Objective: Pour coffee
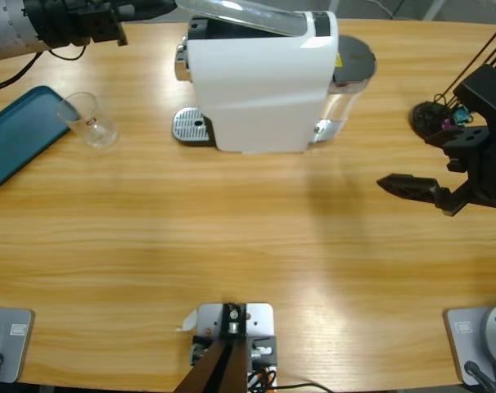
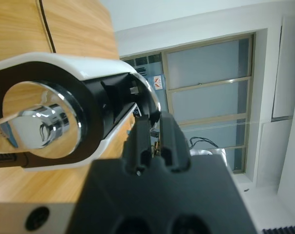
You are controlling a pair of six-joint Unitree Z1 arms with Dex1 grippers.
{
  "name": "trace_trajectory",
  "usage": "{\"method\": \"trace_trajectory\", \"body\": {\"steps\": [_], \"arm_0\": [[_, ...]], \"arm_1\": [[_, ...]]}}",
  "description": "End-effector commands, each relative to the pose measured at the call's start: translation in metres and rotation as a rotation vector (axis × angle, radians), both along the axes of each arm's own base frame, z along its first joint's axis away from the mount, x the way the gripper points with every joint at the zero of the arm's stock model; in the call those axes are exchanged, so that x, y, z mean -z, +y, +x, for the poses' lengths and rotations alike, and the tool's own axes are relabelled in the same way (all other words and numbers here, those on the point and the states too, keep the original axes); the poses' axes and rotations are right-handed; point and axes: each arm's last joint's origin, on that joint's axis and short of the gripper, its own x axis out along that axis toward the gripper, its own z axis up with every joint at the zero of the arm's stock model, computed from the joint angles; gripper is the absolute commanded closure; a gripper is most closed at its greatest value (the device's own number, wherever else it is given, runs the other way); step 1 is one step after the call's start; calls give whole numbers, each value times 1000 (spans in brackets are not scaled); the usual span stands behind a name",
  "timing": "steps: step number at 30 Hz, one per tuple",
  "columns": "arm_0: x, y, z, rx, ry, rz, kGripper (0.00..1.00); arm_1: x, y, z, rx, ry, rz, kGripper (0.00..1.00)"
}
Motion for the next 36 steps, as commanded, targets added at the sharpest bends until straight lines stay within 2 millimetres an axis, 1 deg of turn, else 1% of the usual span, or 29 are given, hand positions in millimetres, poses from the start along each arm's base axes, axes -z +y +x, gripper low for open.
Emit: {"method": "trace_trajectory", "body": {"steps": [1,3,4,5,6,7,8,9,11,14,17,20,22,25,27,29,31,32,34,36], "arm_0": [[-13,5,-14,27,-33,-23,1000],[-18,7,-15,22,-49,-29,1000],[-19,8,-15,20,-51,-31,895],[-19,11,-15,16,-50,-30,647],[-21,13,-17,12,-59,-31,363],[-25,14,-20,11,-75,-35,192],[-30,15,-22,16,-98,-40,101],[-38,17,-26,25,-138,-52,39],[-55,22,-37,15,-234,-65,5],[-71,32,-54,-30,-314,-60,4],[-89,44,-79,-81,-361,-12,4],[-109,60,-111,-154,-424,54,4],[-119,70,-132,-217,-466,92,4],[-128,92,-170,-316,-466,237,4],[-139,107,-192,-383,-492,457,4],[-145,111,-201,-402,-533,651,4],[-144,108,-195,-390,-568,858,3],[-139,105,-190,-375,-605,971,4],[-134,103,-186,-344,-670,1068,4],[-133,98,-181,-340,-675,1095,4]], "arm_1": [[14,3,0,-1,28,-39,151],[13,3,0,-1,27,-38,151],[13,3,0,-1,26,-37,151],[13,3,0,-1,26,-37,151],[13,2,0,-1,26,-37,151],[13,2,0,-1,26,-37,151],[13,2,-1,-1,27,-36,151],[14,2,-1,-2,28,-36,151],[14,3,0,-2,29,-36,151],[14,3,-1,-4,31,-34,151],[14,2,-1,-5,31,-36,151],[13,2,-1,-5,27,-37,151],[13,1,-1,-5,24,-37,151],[10,-3,-4,-3,13,-29,151],[4,-8,-6,6,-10,-20,151],[-6,-19,-12,33,-49,4,156],[-12,-29,-18,43,-70,43,173],[-15,-31,-20,44,-75,47,202],[-23,-37,-22,65,-103,40,238],[-30,-44,-24,100,-151,26,239]]}}
